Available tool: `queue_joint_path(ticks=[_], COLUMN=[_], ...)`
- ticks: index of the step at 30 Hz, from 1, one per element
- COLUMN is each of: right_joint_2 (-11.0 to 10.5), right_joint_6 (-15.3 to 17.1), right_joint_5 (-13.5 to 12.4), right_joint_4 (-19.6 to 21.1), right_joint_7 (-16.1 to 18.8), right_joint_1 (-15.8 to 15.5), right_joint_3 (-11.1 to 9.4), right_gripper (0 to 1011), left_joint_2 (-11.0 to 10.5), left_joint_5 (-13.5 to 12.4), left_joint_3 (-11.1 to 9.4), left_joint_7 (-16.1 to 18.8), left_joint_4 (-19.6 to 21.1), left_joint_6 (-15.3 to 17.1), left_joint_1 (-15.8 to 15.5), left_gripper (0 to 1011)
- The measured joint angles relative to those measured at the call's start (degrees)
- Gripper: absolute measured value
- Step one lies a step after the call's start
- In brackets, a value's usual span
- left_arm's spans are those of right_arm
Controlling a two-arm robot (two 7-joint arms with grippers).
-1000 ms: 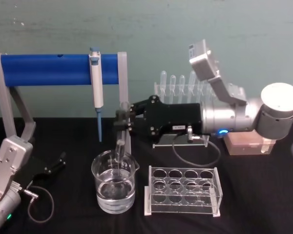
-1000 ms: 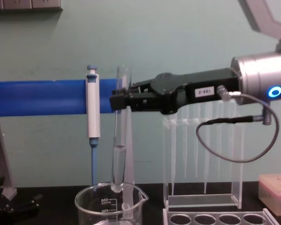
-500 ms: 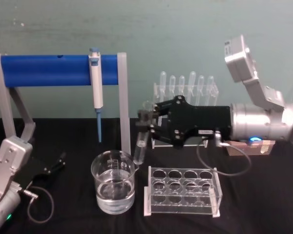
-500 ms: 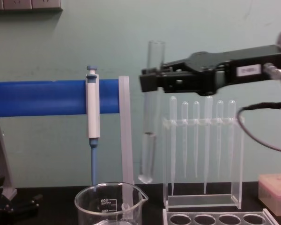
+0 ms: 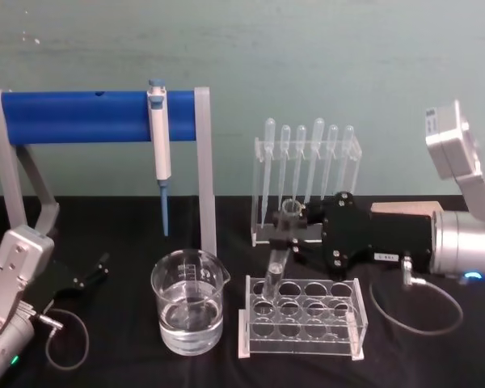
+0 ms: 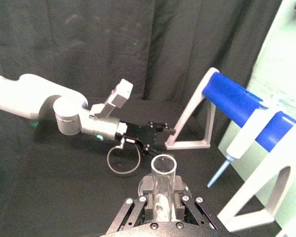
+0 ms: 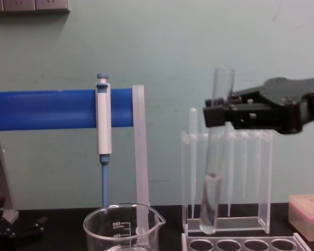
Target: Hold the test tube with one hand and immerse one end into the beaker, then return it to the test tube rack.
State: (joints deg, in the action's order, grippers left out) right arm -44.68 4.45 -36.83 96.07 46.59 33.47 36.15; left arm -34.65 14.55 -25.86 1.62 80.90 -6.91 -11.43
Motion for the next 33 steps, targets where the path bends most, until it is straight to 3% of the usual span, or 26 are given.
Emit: queue_joint_path(ticks=[11,33], right_joint_2=[-1.65,0.87], right_joint_6=[-0.78,-2.24], right_joint_5=[2.42,6.7], right_joint_4=[1.03,-0.99], right_joint_7=[-2.14,-4.2], right_joint_1=[-3.12,-6.47], right_joint_3=[-1.69,-3.34], right_gripper=[226,226], left_joint_2=[0.0,0.0], left_joint_5=[0.0,0.0], left_joint_3=[0.0,0.0], left_joint_7=[0.0,0.0], left_joint_4=[0.0,0.0], left_joint_6=[0.0,0.0], left_joint_1=[0.0,0.0], left_gripper=[1000,1000])
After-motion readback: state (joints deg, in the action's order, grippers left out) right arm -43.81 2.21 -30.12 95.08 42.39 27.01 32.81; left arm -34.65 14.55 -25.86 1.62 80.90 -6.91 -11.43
